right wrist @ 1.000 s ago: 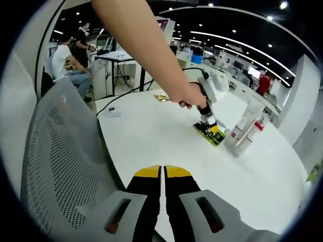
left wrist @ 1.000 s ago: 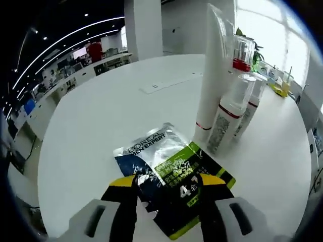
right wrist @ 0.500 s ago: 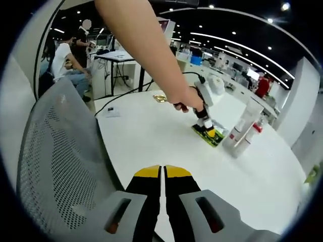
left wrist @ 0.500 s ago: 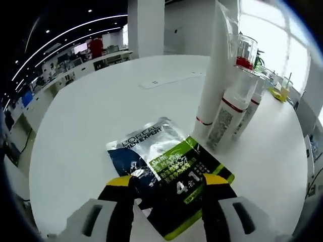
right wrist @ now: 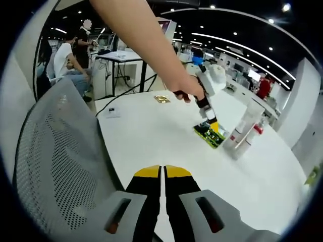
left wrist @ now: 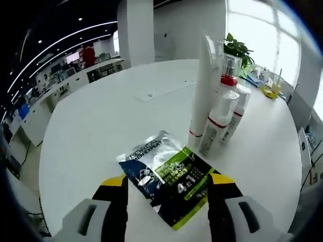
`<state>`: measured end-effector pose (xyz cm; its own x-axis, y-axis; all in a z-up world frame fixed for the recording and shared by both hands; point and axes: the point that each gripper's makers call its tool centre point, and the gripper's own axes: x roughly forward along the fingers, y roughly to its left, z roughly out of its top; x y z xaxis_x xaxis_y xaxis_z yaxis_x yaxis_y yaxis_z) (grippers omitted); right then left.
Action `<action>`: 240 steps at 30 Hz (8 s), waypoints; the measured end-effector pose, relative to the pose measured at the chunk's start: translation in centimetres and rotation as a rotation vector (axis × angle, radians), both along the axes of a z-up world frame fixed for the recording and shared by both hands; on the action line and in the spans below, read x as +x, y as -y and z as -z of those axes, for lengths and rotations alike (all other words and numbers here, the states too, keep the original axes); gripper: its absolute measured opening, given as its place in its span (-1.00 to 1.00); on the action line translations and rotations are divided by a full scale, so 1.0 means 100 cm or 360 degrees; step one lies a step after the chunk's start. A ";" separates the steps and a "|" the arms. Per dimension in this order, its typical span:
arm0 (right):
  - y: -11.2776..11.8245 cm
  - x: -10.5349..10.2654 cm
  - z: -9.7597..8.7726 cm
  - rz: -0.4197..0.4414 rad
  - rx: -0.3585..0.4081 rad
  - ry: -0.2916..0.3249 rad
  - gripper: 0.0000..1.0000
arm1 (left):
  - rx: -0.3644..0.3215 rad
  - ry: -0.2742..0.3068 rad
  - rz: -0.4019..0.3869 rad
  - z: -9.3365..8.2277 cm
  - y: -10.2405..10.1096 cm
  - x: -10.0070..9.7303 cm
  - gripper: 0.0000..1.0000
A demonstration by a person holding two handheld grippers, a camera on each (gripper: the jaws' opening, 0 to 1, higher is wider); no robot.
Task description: Arrange the skincare products in the storage area until every visible bottle or jar stands upright without overlapping.
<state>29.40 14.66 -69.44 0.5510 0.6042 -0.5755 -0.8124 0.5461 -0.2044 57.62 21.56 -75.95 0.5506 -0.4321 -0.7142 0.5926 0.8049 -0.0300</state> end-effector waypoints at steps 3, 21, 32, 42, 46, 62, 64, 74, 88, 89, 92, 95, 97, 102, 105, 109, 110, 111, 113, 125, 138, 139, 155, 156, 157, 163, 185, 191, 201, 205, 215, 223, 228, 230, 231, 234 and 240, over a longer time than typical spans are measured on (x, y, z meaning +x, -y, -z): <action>0.000 0.001 -0.004 0.0015 0.0029 0.0006 -0.99 | 0.0033 0.0021 -0.0010 -0.012 -0.020 -0.009 0.24; -0.013 -0.005 -0.016 -0.0048 0.0136 0.0020 -0.99 | 0.0079 -0.0028 -0.0321 -0.034 -0.145 -0.101 0.38; -0.015 -0.007 -0.017 -0.0064 0.0137 0.0033 -0.99 | 0.0094 -0.0129 -0.0622 -0.009 -0.224 -0.157 0.50; -0.012 -0.005 -0.012 -0.0034 0.0108 0.0007 -0.99 | 0.0013 -0.0340 -0.0747 0.025 -0.245 -0.206 0.61; -0.012 -0.004 -0.012 -0.0029 0.0117 -0.0001 -0.99 | 0.0077 -0.0418 -0.0688 0.030 -0.244 -0.227 0.61; -0.013 -0.007 -0.018 -0.0063 0.0158 0.0020 -0.99 | 0.0119 -0.0587 -0.0631 0.042 -0.217 -0.282 0.53; -0.013 -0.007 -0.018 -0.0073 0.0149 0.0040 -0.99 | 0.0146 -0.0588 -0.0615 0.045 -0.215 -0.286 0.47; -0.013 -0.010 -0.017 -0.0105 0.0127 0.0054 -0.99 | 0.0237 -0.0572 -0.0574 0.054 -0.218 -0.289 0.26; -0.018 -0.013 -0.020 -0.0118 0.0165 0.0042 -0.99 | 0.0306 -0.0628 -0.0505 0.050 -0.214 -0.292 -0.16; -0.018 -0.013 -0.020 -0.0122 0.0164 0.0043 -0.99 | 0.0303 -0.0633 -0.0510 0.050 -0.213 -0.292 -0.17; -0.019 -0.014 -0.021 -0.0127 0.0170 0.0044 -0.99 | 0.0178 -0.0641 -0.0590 0.049 -0.206 -0.291 -0.17; -0.020 -0.015 -0.022 -0.0131 0.0180 0.0039 -0.99 | 0.0151 -0.0641 -0.0612 0.046 -0.205 -0.292 -0.17; -0.020 -0.015 -0.022 -0.0136 0.0181 0.0036 -0.99 | 0.0127 -0.0622 -0.0604 0.041 -0.203 -0.290 -0.17; -0.022 -0.016 -0.021 -0.0148 0.0197 0.0011 -0.99 | 0.0021 -0.0528 -0.0589 0.021 -0.186 -0.276 -0.17; -0.022 -0.015 -0.023 -0.0138 0.0246 -0.0008 -0.99 | -0.0061 -0.0458 -0.0570 0.008 -0.169 -0.268 -0.17; -0.025 -0.014 -0.025 -0.0103 0.0333 -0.0057 -0.98 | -0.0142 -0.0419 -0.0555 -0.003 -0.149 -0.265 -0.17; -0.026 -0.014 -0.025 -0.0102 0.0357 -0.0082 -0.97 | -0.0182 -0.0407 -0.0552 -0.006 -0.141 -0.265 -0.17; -0.025 -0.014 -0.024 -0.0092 0.0364 -0.0117 -0.95 | -0.0221 -0.0397 -0.0545 -0.009 -0.134 -0.265 -0.17; -0.025 -0.012 -0.024 -0.0085 0.0381 -0.0126 -0.89 | -0.0275 -0.0386 -0.0520 -0.014 -0.118 -0.268 -0.17; -0.037 -0.016 -0.034 -0.0062 0.0663 -0.0372 -0.68 | -0.0628 -0.0288 -0.0351 -0.049 -0.038 -0.283 -0.17; -0.031 -0.005 -0.044 0.0101 0.0963 -0.0632 -0.69 | -0.0806 -0.0122 -0.0124 -0.075 0.004 -0.296 -0.17; -0.031 -0.004 -0.044 0.0104 0.0970 -0.0639 -0.69 | -0.0805 -0.0121 -0.0114 -0.075 0.005 -0.297 -0.17; -0.030 -0.011 -0.044 0.0107 0.0974 -0.0706 -1.00 | -0.0795 -0.0043 0.0059 -0.079 0.036 -0.307 -0.17; -0.029 -0.012 -0.046 0.0103 0.0982 -0.0698 -1.00 | -0.0796 -0.0034 0.0068 -0.080 0.036 -0.306 -0.17; -0.029 -0.011 -0.048 0.0100 0.0999 -0.0699 -1.00 | -0.0808 -0.0033 0.0079 -0.081 0.036 -0.306 -0.16; -0.024 -0.008 -0.061 0.0128 0.1158 -0.0756 -1.00 | -0.0876 -0.0070 0.0106 -0.084 0.028 -0.304 -0.02; -0.023 -0.015 -0.078 0.0078 0.1357 -0.0893 -1.00 | -0.1669 -0.0393 0.0106 -0.126 0.025 -0.311 -0.52; -0.029 -0.022 -0.080 0.0014 0.1363 -0.0955 -1.00 | -0.1637 -0.0449 0.0146 -0.122 0.035 -0.317 -0.70; -0.026 -0.014 -0.075 -0.0005 0.1251 -0.0713 -0.87 | -0.1799 -0.0437 0.0098 -0.135 0.029 -0.313 -0.97; -0.029 -0.017 -0.075 -0.0037 0.1283 -0.0787 -0.76 | -0.1971 -0.0354 -0.0012 -0.150 0.015 -0.300 -0.98; -0.029 -0.023 -0.082 -0.0047 0.1385 -0.0938 -0.98 | -0.1942 -0.0379 0.0017 -0.145 0.030 -0.303 -0.96; -0.022 -0.015 -0.089 -0.0005 0.1473 -0.0921 -1.00 | -0.1842 -0.0459 0.0079 -0.139 0.040 -0.312 -0.82; -0.025 -0.013 -0.087 -0.0018 0.1436 -0.0842 -0.98 | -0.1857 -0.0454 0.0099 -0.139 0.037 -0.313 -0.97; -0.026 -0.012 -0.085 -0.0013 0.1436 -0.0852 -0.93 | -0.1866 -0.0456 0.0098 -0.139 0.035 -0.313 -0.98; -0.026 -0.011 -0.084 -0.0008 0.1433 -0.0863 -0.90 | -0.1878 -0.0451 0.0094 -0.141 0.034 -0.312 -0.98; -0.026 -0.013 -0.085 -0.0011 0.1443 -0.0887 -0.91 | -0.1913 -0.0409 0.0061 -0.144 0.028 -0.308 -0.98; -0.028 -0.016 -0.085 -0.0031 0.1455 -0.0934 -0.95 | -0.1939 -0.0406 0.0057 -0.144 0.028 -0.310 -0.99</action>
<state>27.79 17.43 -60.91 0.3224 0.9437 -0.0737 -0.6609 0.2802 0.6962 26.60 18.78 -61.53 0.4293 -0.8998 0.0773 0.4814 0.1555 -0.8626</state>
